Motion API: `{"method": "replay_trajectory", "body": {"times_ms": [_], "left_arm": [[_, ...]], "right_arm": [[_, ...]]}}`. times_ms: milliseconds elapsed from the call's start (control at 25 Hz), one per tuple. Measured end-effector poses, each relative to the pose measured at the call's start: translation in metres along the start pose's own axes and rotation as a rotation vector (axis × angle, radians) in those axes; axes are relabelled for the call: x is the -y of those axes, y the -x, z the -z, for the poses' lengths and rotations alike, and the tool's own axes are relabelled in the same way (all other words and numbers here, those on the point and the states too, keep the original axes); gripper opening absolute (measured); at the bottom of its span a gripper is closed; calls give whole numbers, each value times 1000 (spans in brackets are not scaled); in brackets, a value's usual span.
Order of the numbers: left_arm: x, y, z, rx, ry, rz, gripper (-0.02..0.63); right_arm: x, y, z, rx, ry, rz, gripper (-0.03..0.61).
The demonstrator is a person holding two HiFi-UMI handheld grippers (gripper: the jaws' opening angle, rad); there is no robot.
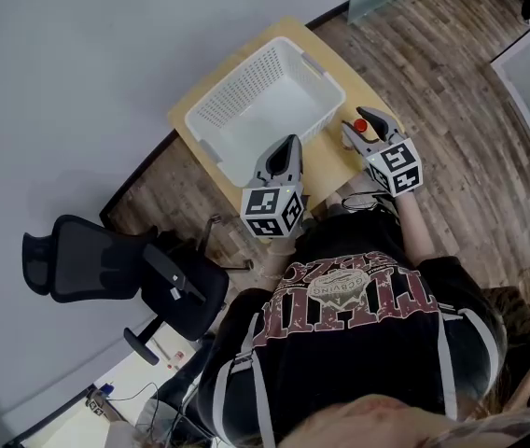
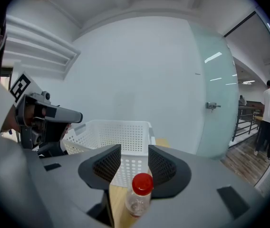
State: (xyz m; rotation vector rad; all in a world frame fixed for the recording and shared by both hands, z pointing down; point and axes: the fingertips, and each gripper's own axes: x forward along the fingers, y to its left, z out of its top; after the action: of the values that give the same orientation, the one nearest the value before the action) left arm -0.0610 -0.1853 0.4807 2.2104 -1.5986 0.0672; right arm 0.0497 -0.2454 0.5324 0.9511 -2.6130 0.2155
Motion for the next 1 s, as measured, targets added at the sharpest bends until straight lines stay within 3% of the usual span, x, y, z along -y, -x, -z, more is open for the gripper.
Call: {"method": "replay_trajectory", "body": {"times_ms": [400, 760, 1000], "left_arm": [[-6, 7, -5, 19, -5, -23, 48], [-11, 14, -9, 39, -7, -45, 48], [-19, 20, -15, 54, -7, -65, 48]], "right_arm": [[-3, -2, -27, 44, 22, 9, 170], [-26, -13, -52, 78, 42, -61, 169], [-43, -24, -65, 93, 60, -105, 119]]}}
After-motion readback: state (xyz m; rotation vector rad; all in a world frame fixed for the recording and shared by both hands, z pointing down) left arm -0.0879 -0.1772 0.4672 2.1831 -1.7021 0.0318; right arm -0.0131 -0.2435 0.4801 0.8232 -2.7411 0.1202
